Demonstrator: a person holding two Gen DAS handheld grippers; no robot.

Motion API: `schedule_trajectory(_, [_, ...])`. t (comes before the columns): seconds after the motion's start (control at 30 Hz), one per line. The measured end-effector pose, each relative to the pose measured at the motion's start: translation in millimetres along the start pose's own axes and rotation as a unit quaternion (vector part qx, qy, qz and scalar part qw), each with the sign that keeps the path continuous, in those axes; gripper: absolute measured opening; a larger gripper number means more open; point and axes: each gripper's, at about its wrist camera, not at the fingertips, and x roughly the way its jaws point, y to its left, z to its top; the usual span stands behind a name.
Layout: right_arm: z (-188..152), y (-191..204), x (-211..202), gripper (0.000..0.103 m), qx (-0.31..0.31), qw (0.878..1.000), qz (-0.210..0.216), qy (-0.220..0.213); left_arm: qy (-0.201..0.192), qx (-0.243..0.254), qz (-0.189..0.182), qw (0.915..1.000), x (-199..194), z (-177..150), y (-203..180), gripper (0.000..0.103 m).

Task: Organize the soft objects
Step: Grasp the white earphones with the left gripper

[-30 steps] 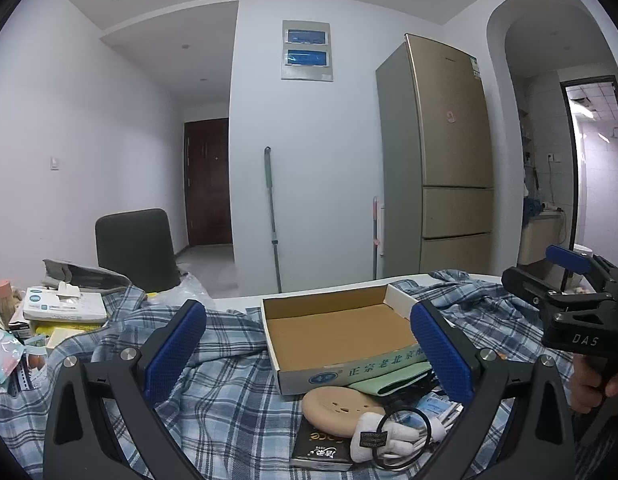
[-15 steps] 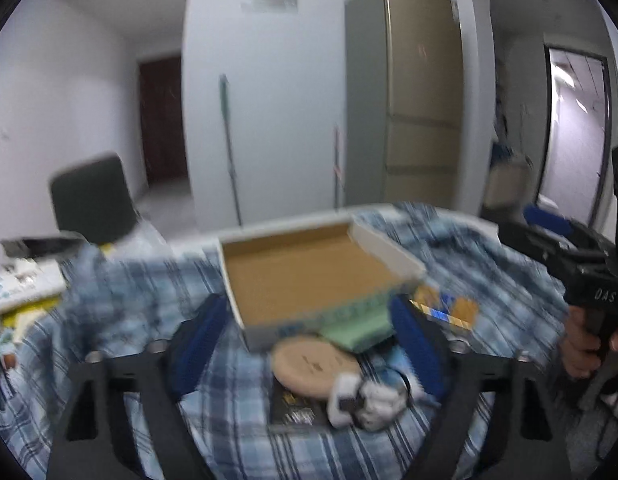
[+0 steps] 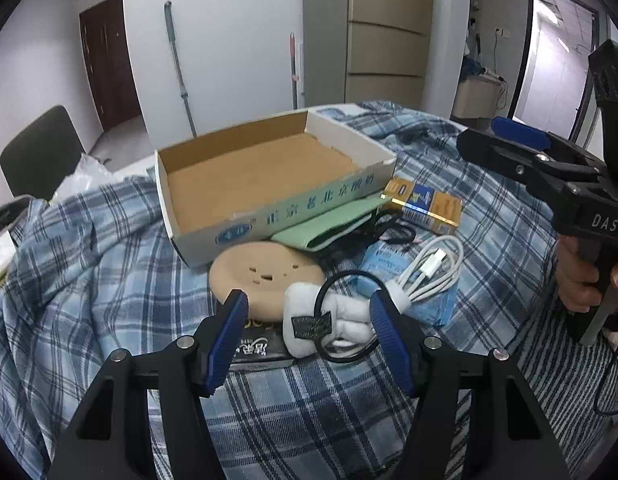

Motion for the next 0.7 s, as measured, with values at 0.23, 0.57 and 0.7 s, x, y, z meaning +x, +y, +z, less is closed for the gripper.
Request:
schedule_trajectory(0.23, [-1.2, -5.5, 3.6, 0.103, 0.01, 1.0, -0.002, 0.012, 0.021, -0.005, -0.007, 0.9997, 7.5, -2.0, 4.8, 0.038])
schedule_trajectory(0.57, [-1.4, -2.4, 3.8, 0.103, 0.002, 1.0, -0.003, 0.011, 0.021, 0.018, -0.024, 0.9993, 6.1, -0.6, -4.8, 0.019])
schedule_trajectory(0.7, [-1.4, -1.6, 3.0, 0.103, 0.0, 1.0, -0.002, 0.009, -0.015, 0.016, -0.029, 0.9993, -6.0, 0.6, -3.2, 0.019])
